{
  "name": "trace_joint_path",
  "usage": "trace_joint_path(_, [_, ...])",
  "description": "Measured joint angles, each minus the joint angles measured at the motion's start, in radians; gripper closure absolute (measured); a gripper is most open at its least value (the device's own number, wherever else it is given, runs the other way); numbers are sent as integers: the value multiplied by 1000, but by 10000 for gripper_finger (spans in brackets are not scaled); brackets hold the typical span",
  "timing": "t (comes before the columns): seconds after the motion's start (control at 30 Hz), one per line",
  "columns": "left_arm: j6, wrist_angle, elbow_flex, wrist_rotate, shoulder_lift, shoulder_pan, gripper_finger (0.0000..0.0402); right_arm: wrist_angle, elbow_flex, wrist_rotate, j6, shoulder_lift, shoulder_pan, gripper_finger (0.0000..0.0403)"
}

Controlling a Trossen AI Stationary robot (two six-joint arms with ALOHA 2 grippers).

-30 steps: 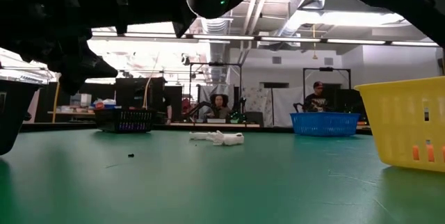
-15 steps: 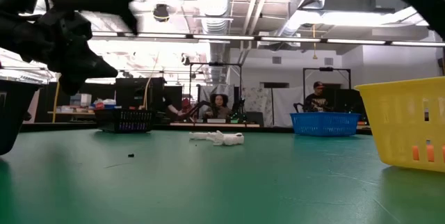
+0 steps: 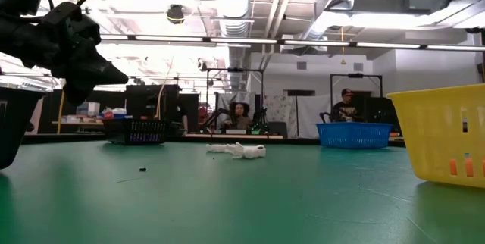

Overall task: Sort Halloween decoration
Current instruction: Put the white skeleton toy into the bottom black basket

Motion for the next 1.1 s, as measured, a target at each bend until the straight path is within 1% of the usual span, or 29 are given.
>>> trace_joint_path(0.1, [0,0,0,0,0,0,401,59,-137,17,34,-148,-28,284])
trace_joint_path(0.27, [-10,-6,1,-1,0,0,401,230,-432,21,87,-368,-56,284])
trace_joint_path(0.4, [-11,-9,2,-1,0,0,401,384,-651,22,127,-503,-73,284])
trace_joint_path(0.5, [-7,-10,2,-2,0,0,401,487,-796,24,128,-564,-75,284])
trace_joint_path(0.67, [18,-10,2,-11,0,0,401,725,-1006,21,128,-601,-73,284])
trace_joint_path(0.77, [-12,-11,2,-23,0,0,401,899,-1121,20,128,-592,-75,285])
trace_joint_path(0.87, [-10,-11,3,-39,0,0,401,1088,-1216,19,133,-568,-82,285])
trace_joint_path(0.97, [-8,-11,3,-46,0,0,401,1236,-1280,17,161,-522,-104,285])
trace_joint_path(1.1, [-8,-9,3,-76,0,0,402,1305,-1293,19,178,-421,-128,283])
